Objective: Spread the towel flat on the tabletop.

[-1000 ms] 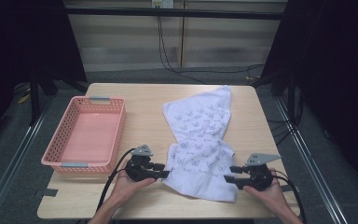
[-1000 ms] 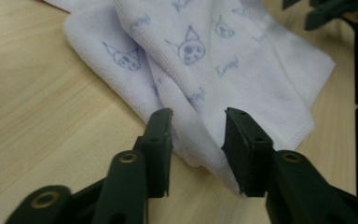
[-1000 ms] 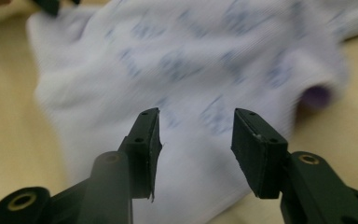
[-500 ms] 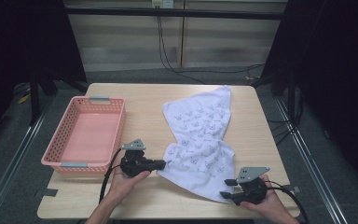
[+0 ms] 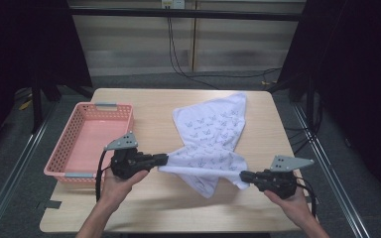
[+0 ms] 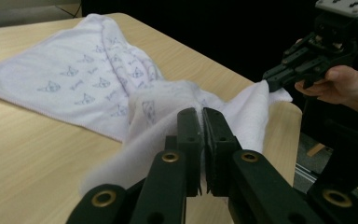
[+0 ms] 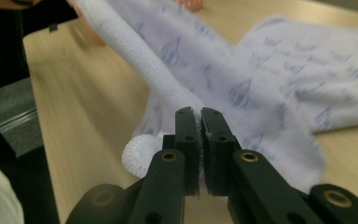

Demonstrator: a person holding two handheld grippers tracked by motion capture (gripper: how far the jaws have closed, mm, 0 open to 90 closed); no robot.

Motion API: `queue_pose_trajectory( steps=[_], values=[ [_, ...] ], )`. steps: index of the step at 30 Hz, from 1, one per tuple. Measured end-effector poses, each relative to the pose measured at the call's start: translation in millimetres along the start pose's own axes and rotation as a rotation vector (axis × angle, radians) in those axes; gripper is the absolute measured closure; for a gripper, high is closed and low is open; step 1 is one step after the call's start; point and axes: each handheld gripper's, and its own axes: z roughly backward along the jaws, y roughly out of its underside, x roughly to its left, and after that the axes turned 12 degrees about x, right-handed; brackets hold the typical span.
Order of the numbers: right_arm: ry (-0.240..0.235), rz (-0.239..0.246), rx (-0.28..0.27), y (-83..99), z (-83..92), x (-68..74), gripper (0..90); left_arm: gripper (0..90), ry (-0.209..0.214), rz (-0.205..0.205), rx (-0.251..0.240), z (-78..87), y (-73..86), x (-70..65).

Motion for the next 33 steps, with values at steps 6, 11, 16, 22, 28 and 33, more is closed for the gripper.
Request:
queue_pose_trajectory(
  steps=[6,11,16,22,28,33],
  values=[
    [0.087,-0.097,0.02,8.9,-7.6,-35.8,86.5,70.5,0.016,0.055,0.069,-41.9,14.1,13.9],
    [0.102,-0.154,0.056,23.8,-16.5,-54.0,86.5,69.4,0.025,0.05,0.167,-48.0,39.0,12.9],
    [0.101,-0.177,0.069,31.3,-18.9,-57.0,86.4,64.7,0.044,0.018,0.244,-41.6,70.1,10.0],
    [0.097,-0.196,0.081,36.1,-21.9,-60.0,86.2,59.1,0.089,-0.023,0.313,-51.6,88.2,7.2],
    [0.094,-0.196,0.077,38.1,-20.8,-59.7,86.1,50.9,0.064,-0.056,0.36,-60.0,90.7,4.0],
    [0.092,-0.192,0.075,39.0,-20.0,-59.7,86.0,48.4,0.061,-0.067,0.369,-61.6,91.5,-0.2]
  ],
)
